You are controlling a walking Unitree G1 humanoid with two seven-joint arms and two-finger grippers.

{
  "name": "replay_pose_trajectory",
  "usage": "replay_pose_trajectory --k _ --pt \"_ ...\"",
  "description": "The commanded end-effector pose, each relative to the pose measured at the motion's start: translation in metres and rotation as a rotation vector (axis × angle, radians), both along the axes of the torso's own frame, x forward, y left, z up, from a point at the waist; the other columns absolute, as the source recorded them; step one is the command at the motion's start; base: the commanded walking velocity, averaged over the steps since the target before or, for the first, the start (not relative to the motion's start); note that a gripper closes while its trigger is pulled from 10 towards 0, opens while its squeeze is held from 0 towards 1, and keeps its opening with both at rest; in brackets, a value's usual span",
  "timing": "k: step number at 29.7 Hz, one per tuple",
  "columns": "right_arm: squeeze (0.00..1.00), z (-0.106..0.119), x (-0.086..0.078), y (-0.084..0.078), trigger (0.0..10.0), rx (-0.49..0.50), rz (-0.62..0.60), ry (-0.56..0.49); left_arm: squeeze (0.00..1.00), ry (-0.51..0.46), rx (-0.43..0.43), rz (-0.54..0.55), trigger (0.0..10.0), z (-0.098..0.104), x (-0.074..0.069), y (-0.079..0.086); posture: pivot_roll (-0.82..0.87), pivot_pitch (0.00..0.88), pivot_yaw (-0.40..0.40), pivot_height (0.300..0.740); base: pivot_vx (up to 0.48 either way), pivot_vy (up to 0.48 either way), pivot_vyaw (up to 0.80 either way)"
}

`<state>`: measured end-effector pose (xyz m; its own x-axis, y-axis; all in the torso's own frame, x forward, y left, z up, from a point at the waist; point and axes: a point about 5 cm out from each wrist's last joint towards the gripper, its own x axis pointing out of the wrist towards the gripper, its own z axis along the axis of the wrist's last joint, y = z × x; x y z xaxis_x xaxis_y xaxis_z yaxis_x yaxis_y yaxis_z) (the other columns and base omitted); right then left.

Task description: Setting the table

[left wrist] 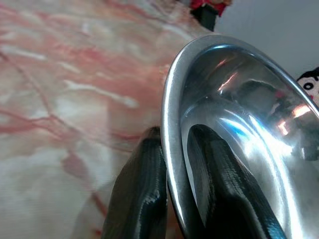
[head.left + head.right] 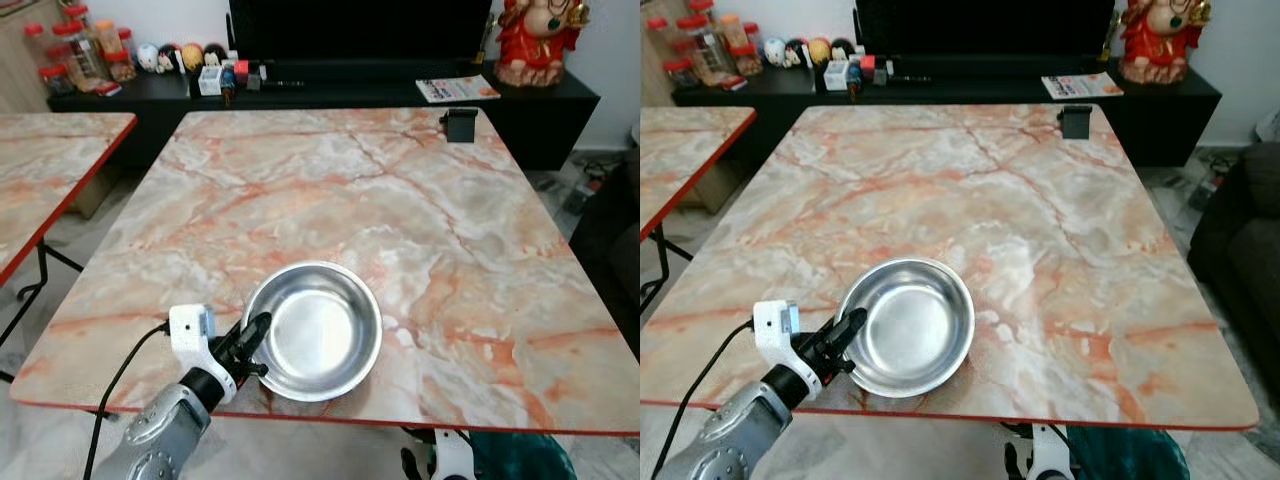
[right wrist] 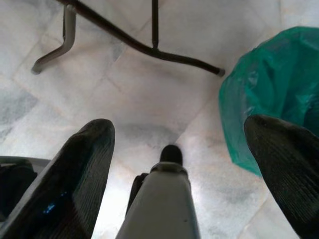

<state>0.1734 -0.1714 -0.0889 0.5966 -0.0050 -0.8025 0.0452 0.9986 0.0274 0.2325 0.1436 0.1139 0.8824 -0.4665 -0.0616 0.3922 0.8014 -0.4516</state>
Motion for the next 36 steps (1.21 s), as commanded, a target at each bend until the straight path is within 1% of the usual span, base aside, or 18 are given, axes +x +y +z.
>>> replay_pose_trajectory --k 1,3,6,7,8,9,10,11,14,16,18,21,22,24,29,32,33,36 --pt "0.0 -0.002 -0.003 0.001 10.0 0.003 -0.007 0.016 0.0 -0.035 0.006 -0.038 10.0 0.01 0.001 -0.005 0.09 0.072 0.036 0.74 0.0 0.0 0.0" --pt "0.0 -0.003 -0.006 0.001 10.0 -0.008 -0.007 0.026 0.0 -0.051 0.01 -0.05 10.0 0.018 0.005 -0.01 0.09 0.071 0.037 0.74 0.0 0.0 0.0" --pt "0.0 -0.007 -0.015 0.0 10.0 -0.039 0.013 0.061 0.0 -0.063 0.013 -0.049 10.0 0.025 0.014 -0.019 0.1 0.071 0.043 0.74 0.0 0.0 0.0" --pt "0.0 -0.007 -0.015 0.0 10.0 -0.039 0.013 0.061 0.0 -0.063 0.013 -0.049 10.0 0.025 0.014 -0.019 0.1 0.071 0.043 0.74 0.0 0.0 0.0" --pt "0.0 -0.009 -0.02 -0.001 10.0 -0.046 0.006 0.077 0.0 -0.047 0.036 -0.062 10.0 0.024 0.019 -0.026 0.1 0.069 0.046 0.74 0.0 0.0 0.0" --pt "0.0 -0.01 -0.022 -0.002 10.0 -0.045 0.001 0.081 0.0 -0.038 0.035 -0.076 10.0 0.024 0.021 -0.031 0.09 0.07 0.049 0.74 0.0 0.0 0.0" --pt "0.0 -0.01 -0.023 -0.002 10.0 -0.044 -0.001 0.084 0.0 -0.033 0.033 -0.086 10.0 0.023 0.022 -0.034 0.09 0.07 0.05 0.74 0.0 0.0 0.0" --pt "0.0 -0.011 -0.025 -0.002 10.0 -0.044 -0.007 0.087 0.0 -0.033 0.058 -0.09 10.0 0.022 0.025 -0.038 0.09 0.07 0.053 0.74 0.0 0.0 0.0" --pt "0.0 -0.011 -0.025 -0.002 10.0 -0.044 -0.009 0.088 0.0 -0.034 0.071 -0.089 10.0 0.022 0.026 -0.038 0.09 0.07 0.053 0.74 0.0 0.0 0.0" --pt "0.0 -0.012 -0.028 -0.002 10.0 -0.044 -0.022 0.093 0.0 0.057 0.1 -0.053 10.0 0.011 0.035 -0.038 0.07 0.072 0.062 0.74 0.0 0.0 0.0" --pt "0.0 -0.012 -0.028 -0.002 10.0 -0.042 -0.033 0.094 0.0 0.078 0.115 -0.046 10.0 0.009 0.037 -0.037 0.07 0.073 0.065 0.74 0.0 0.0 0.0" --pt "0.0 -0.012 -0.028 -0.002 10.0 -0.042 -0.036 0.094 0.0 0.101 0.107 -0.032 10.0 0.008 0.039 -0.035 0.07 0.073 0.067 0.74 0.0 0.0 0.0" --pt "0.0 -0.012 -0.029 -0.001 10.0 -0.042 -0.033 0.094 0.0 0.127 0.135 -0.022 10.0 0.004 0.042 -0.034 0.07 0.075 0.068 0.74 0.0 0.0 0.0" --pt "0.0 -0.012 -0.028 -0.001 10.0 -0.038 -0.038 0.09 0.0 0.168 0.128 -0.011 10.0 0.0 0.044 -0.033 0.07 0.075 0.07 0.74 0.0 0.0 0.0" --pt "0.0 -0.012 -0.028 0.0 10.0 -0.035 -0.039 0.089 0.0 0.145 0.105 -0.03 10.0 0.006 0.047 -0.038 0.07 0.077 0.071 0.74 0.0 0.0 0.0" --pt "0.0 -0.012 -0.028 0.001 10.0 -0.033 -0.042 0.089 0.0 0.15 0.084 -0.037 10.0 0.007 0.048 -0.042 0.07 0.079 0.071 0.74 0.0 0.0 0.0" --pt "0.0 -0.012 -0.028 0.001 10.0 -0.033 -0.042 0.089 0.0 0.158 0.065 -0.05 10.0 0.008 0.049 -0.045 0.07 0.079 0.071 0.74 0.0 0.0 0.0" --pt "0.0 -0.012 -0.028 0.0 10.0 -0.033 -0.045 0.089 0.0 0.165 0.056 -0.085 10.0 0.008 0.048 -0.049 0.07 0.079 0.072 0.74 0.0 0.0 0.0"
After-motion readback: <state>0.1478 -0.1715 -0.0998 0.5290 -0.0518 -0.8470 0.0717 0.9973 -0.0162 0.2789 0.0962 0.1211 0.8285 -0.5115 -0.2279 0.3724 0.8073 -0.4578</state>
